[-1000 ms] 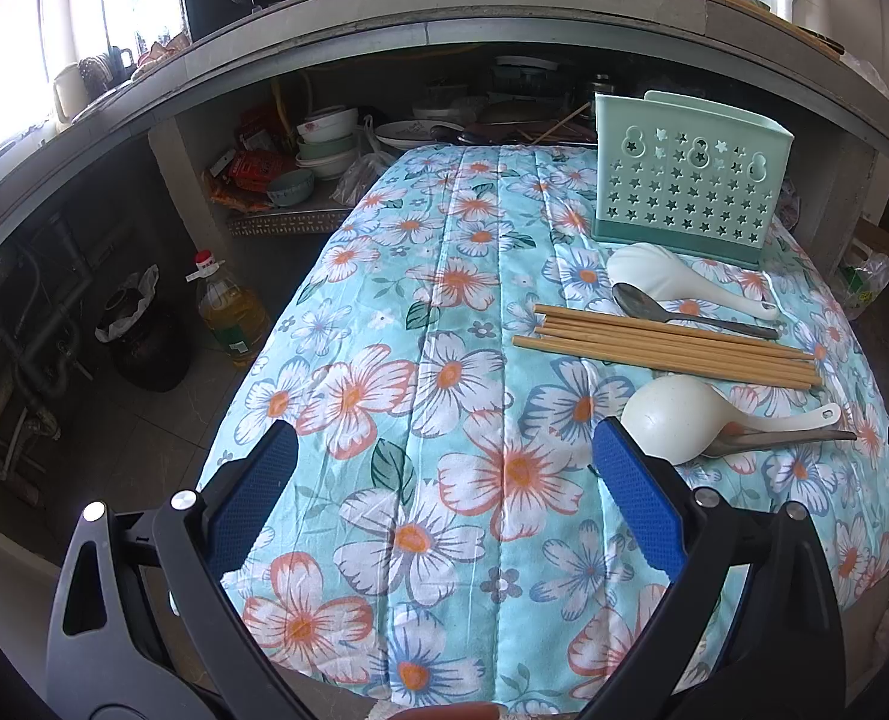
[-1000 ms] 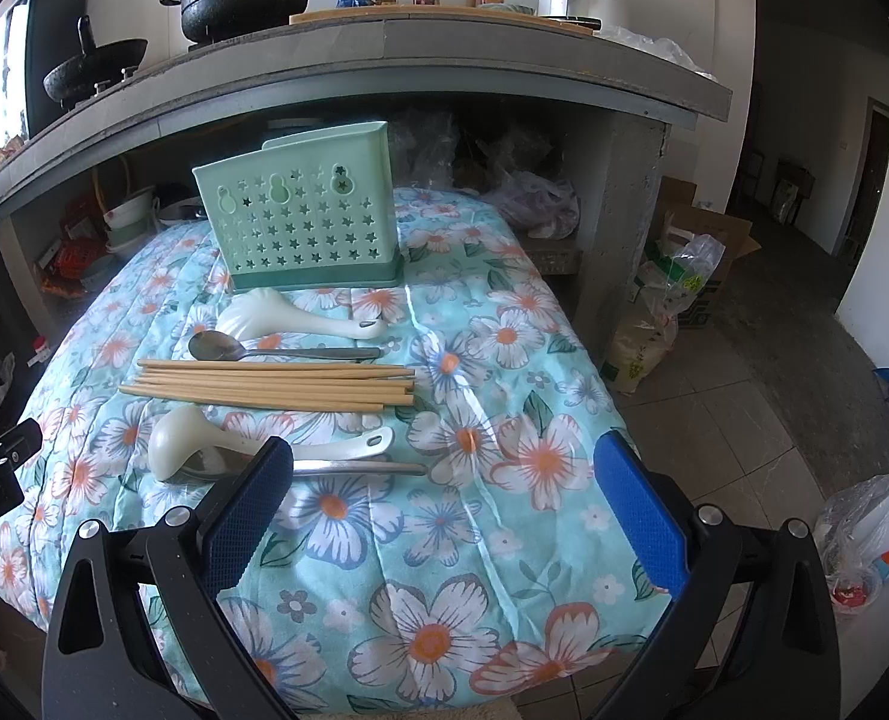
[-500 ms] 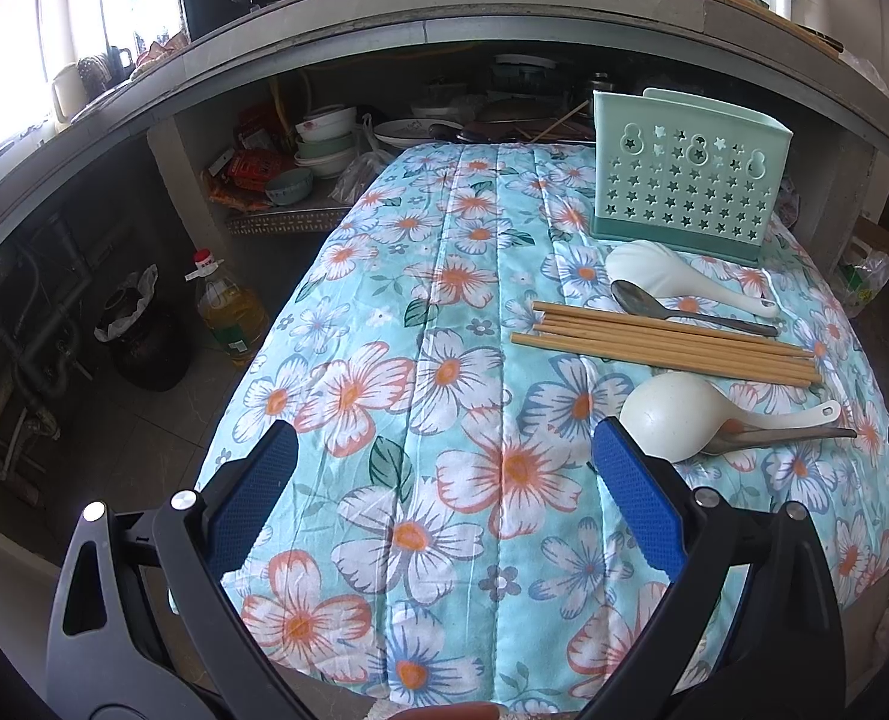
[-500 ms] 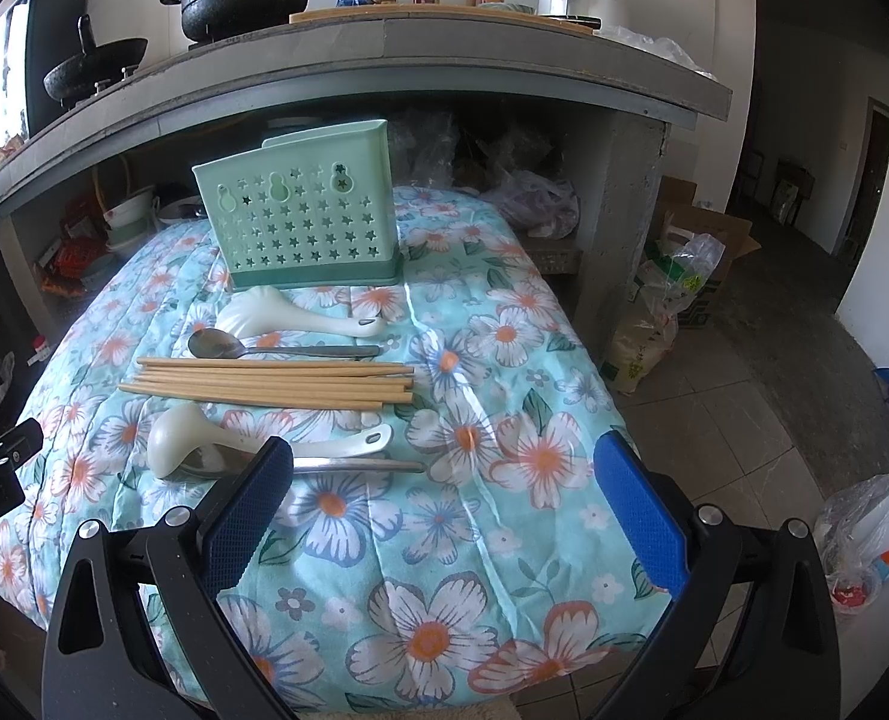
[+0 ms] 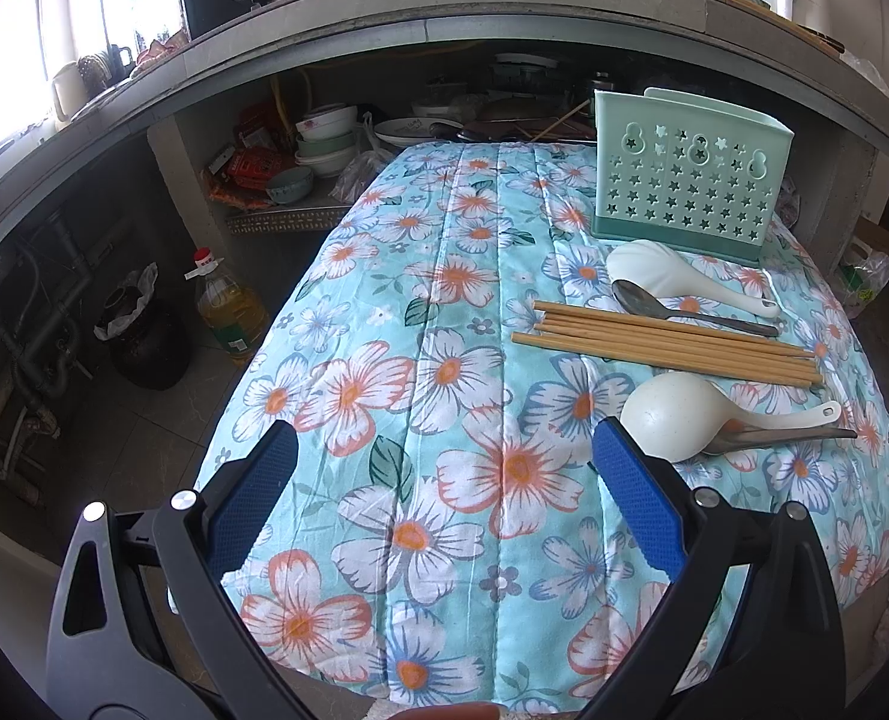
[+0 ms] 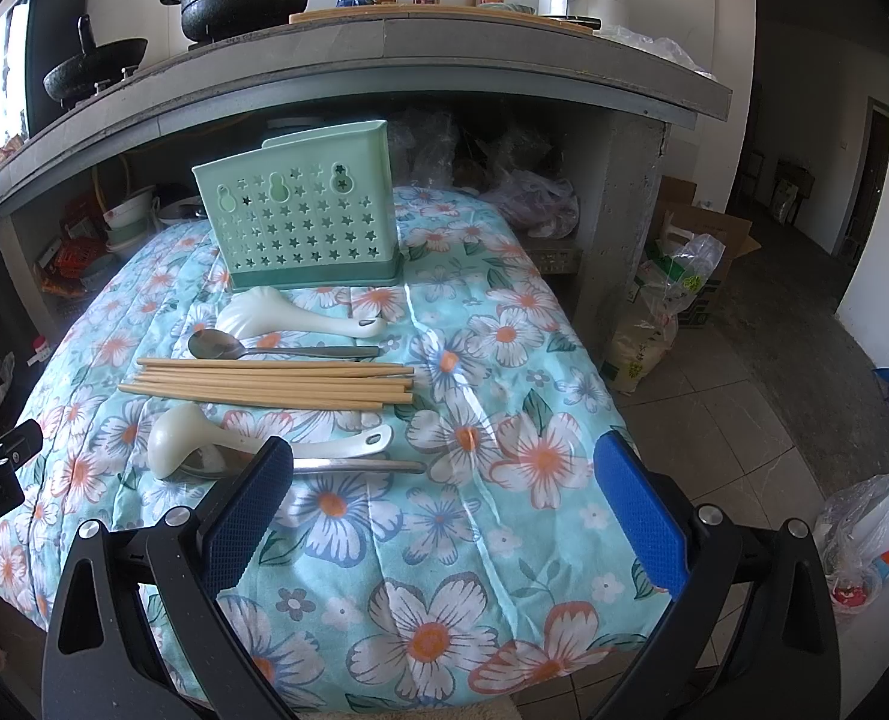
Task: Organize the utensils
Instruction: 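Move the left gripper toward the white ceramic spoon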
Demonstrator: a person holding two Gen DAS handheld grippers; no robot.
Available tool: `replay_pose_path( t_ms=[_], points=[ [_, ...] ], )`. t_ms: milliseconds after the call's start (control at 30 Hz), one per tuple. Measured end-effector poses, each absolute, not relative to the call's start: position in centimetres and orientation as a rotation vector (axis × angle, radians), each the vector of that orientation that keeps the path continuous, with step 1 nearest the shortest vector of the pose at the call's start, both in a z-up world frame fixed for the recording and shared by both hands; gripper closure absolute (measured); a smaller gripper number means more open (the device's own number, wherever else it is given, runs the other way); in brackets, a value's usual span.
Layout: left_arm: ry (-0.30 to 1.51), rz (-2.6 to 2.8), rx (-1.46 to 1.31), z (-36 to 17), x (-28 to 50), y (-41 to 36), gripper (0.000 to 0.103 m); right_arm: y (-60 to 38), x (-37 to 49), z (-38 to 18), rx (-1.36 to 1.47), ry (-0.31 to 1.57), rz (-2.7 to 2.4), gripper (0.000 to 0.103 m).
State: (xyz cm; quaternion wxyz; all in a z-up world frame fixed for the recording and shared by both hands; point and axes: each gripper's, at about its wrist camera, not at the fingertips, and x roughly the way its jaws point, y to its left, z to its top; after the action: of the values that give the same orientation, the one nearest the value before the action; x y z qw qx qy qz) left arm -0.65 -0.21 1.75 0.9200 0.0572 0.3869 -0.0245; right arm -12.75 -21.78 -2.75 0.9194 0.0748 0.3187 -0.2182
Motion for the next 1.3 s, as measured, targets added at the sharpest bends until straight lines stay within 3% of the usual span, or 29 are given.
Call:
replay_pose_path(
  t_ms=[300, 567, 967, 1133, 1300],
  points=[
    [0.830, -0.097, 0.128, 0.3, -0.2, -0.8, 0.008, -21.5, -12.4, -3.3, 0.139, 0.672, -0.434, 0.005],
    [1.000, -0.210, 0.204, -5.6, 2.2, -3.1, 0.008, -20.5, -11.0, -6.5, 0.096, 0.753, -0.343, 0.005],
    [0.914, -0.235, 0.238, -6.6, 1.0, -3.1, 0.007, -20.8, -9.2, -9.9, 0.184, 0.867, -0.218, 0.005],
    [0.838, -0.261, 0.373, -6.5, 0.3, -4.1, 0.007, -21.2, -9.1, -10.4, 0.218, 0.868, -0.200, 0.005],
    [0.835, -0.347, 0.338, -5.0, 0.8, -3.6, 0.008, -21.2, -9.2, -10.7, 0.217, 0.854, -0.193, 0.005]
  ],
)
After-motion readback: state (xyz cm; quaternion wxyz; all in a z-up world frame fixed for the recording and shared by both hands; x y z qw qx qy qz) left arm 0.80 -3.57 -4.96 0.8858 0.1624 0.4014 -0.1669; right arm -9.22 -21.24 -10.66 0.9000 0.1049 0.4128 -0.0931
